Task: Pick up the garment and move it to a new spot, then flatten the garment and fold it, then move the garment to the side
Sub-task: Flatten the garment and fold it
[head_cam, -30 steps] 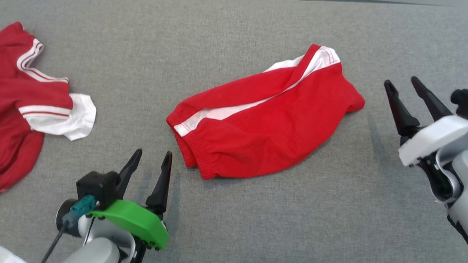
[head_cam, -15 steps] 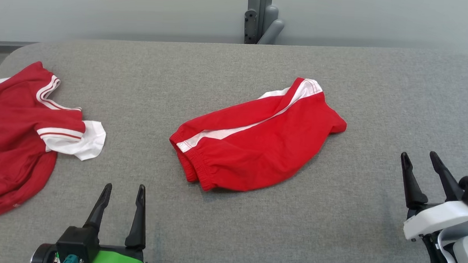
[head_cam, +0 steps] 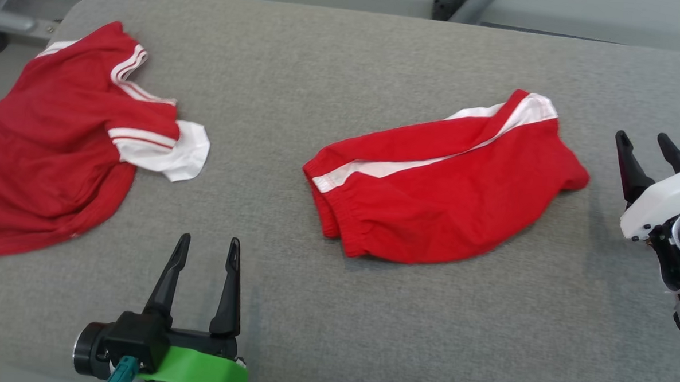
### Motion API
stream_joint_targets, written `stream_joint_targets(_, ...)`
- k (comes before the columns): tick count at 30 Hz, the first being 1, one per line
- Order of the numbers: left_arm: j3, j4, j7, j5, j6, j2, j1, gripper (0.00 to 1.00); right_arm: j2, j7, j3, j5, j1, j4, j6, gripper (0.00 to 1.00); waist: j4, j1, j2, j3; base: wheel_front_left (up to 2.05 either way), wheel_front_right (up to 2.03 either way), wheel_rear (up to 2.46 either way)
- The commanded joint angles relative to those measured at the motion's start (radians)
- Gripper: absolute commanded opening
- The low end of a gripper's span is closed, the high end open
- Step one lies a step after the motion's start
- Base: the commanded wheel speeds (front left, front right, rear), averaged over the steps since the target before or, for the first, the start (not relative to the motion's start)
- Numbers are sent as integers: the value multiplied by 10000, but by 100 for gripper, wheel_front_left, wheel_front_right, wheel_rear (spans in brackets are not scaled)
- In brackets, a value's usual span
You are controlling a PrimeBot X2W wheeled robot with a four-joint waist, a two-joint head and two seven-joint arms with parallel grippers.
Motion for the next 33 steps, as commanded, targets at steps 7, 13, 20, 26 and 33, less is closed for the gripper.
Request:
stream_joint_targets(7, 514, 327, -17, 558, -781, -979, -87, 100, -512, 669, 209, 975, -783, 1565, -2, 100, 2644, 1, 1, 1430, 0, 0, 0)
stream_joint_targets(13, 845, 442, -17, 813, -1094, -1257, 133, 100, -642, 1189, 650, 1687, -899, 2163, -2, 100, 3046, 1, 1, 1431, 0, 0, 0)
stream_joint_targets(20, 1070, 589, -17, 892, -1236, -1328, 218, 100, -768, 2018, 1287, 2415, -676, 2479, 3, 100, 3076, 1, 1, 1282, 0, 0, 0)
stream_joint_targets(26, 1004, 603, -17, 690, -1162, -1337, 224, 100, -770, 2912, 1835, 3314, -362, 1993, 27, 32, 2914, 1, 1, 1129, 0, 0, 0)
stream_joint_targets(33, 1124, 652, -17, 469, -1089, -1332, 411, 100, -530, 3137, 1151, 5424, -263, 1456, -3, 0, 2187, 1, 1, 654, 0, 0, 0)
